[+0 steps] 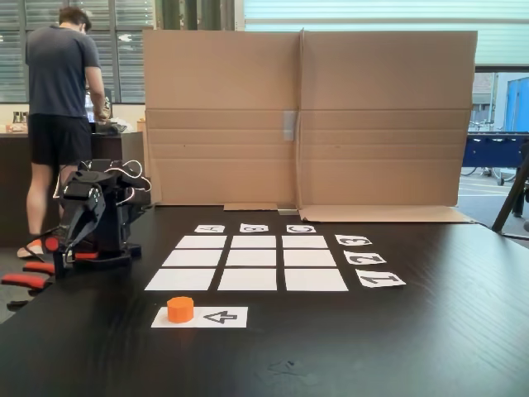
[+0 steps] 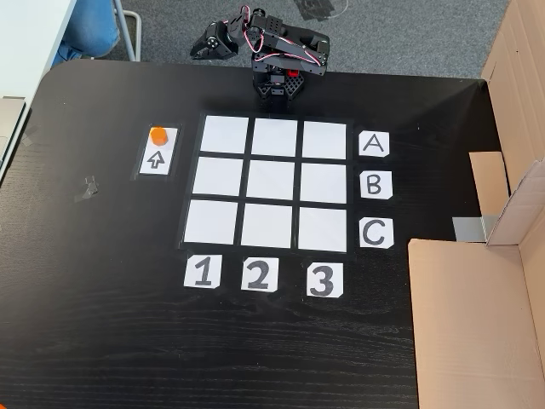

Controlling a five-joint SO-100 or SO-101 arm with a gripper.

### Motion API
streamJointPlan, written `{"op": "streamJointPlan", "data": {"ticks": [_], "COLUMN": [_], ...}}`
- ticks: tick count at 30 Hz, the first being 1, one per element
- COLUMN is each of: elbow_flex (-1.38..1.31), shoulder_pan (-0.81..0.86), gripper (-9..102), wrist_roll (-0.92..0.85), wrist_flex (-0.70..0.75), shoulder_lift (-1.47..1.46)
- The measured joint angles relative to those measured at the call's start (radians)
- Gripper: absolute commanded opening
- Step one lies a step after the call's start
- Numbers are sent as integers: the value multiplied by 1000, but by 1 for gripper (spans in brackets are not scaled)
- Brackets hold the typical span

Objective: Pick up the round, orange token and place it in the grid on square B3.

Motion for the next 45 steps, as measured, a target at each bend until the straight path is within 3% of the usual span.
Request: {"op": "streamJointPlan", "data": {"ticks": [38, 45], "elbow_flex": [0, -25], "shoulder_pan": [0, -98], "gripper": [-1, -1], "wrist_roll": [0, -3], "wrist_flex": [0, -26], "shoulder_lift": [0, -130]}}
